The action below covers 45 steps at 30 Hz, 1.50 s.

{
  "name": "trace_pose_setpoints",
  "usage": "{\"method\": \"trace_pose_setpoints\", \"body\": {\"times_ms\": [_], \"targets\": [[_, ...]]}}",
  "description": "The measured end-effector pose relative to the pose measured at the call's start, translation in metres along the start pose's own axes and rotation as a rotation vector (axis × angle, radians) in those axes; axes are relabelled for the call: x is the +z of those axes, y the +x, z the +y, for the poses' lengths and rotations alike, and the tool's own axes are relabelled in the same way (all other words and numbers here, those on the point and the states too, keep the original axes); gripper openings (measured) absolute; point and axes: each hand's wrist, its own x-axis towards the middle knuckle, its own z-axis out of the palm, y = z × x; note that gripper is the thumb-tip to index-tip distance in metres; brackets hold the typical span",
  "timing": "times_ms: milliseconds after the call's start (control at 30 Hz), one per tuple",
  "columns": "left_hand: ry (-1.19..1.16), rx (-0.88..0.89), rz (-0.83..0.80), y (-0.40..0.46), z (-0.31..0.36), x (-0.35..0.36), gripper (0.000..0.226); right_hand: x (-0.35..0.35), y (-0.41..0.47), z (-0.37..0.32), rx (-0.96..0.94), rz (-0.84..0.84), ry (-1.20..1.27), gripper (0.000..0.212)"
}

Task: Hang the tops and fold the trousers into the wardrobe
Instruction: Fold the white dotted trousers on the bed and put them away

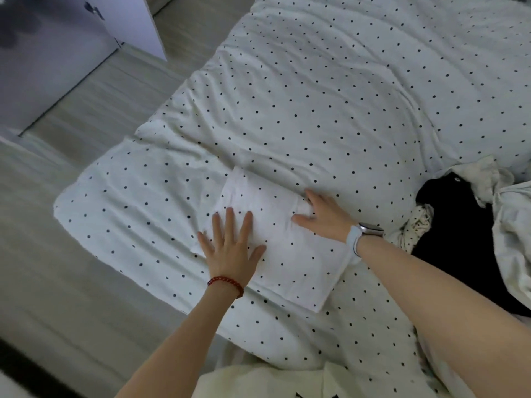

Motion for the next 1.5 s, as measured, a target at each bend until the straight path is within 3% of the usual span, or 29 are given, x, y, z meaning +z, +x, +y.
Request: {"method": "trace_pose_setpoints", "body": {"times_ms": [167, 333, 467, 533, 633, 733, 833, 933, 1033, 1133, 1267, 1500], "targets": [[-0.003, -0.082, -0.017, -0.005, 0.001, 0.005, 0.073, 0.006, -0.007, -0.006, -0.026, 0.022, -0.059, 0.063], [-0.032, -0.134, -0.075, -0.007, 0.011, -0.002, 0.072, 0.001, -0.019, -0.002, -0.041, -0.082, 0.023, 0.059], [-0.247, -0.183, -0.023, -0.009, 0.007, -0.024, 0.085, -0.006, -0.032, -0.011, -0.196, -0.052, -0.024, 0.051], [-0.272, -0.082, 0.105, -0.007, 0.000, -0.045, 0.098, -0.015, -0.045, -0.022, -0.300, -0.024, -0.098, 0.049], [-0.001, 0.240, 0.265, 0.000, -0.012, -0.084, 0.110, -0.031, -0.061, -0.041, -0.474, 0.030, -0.339, 0.048], [0.227, 0.341, 0.112, -0.003, -0.013, -0.129, 0.083, -0.046, -0.077, -0.059, -0.626, 0.087, -0.526, 0.045], [0.188, 0.233, -0.094, -0.011, -0.013, -0.152, 0.035, -0.060, -0.089, -0.064, -0.644, 0.152, -0.584, 0.050], [-0.032, 0.069, -0.103, -0.027, -0.014, -0.152, 0.028, -0.067, -0.089, -0.050, -0.529, 0.140, -0.612, 0.049], [-0.238, -0.038, 0.018, -0.039, -0.015, -0.133, 0.027, -0.062, -0.084, -0.033, -0.457, 0.088, -0.651, 0.039], [-0.555, -0.226, 0.090, -0.040, -0.018, -0.115, 0.022, -0.062, -0.078, -0.020, -0.394, 0.087, -0.569, 0.045], [-0.891, -0.267, 0.066, -0.030, -0.018, -0.109, 0.015, -0.069, -0.068, 0.009, -0.236, 0.035, -0.301, 0.059], [-1.147, -0.324, 0.121, 0.001, -0.017, -0.110, 0.033, -0.068, -0.044, 0.038, -0.156, -0.187, 0.270, 0.079]]}}
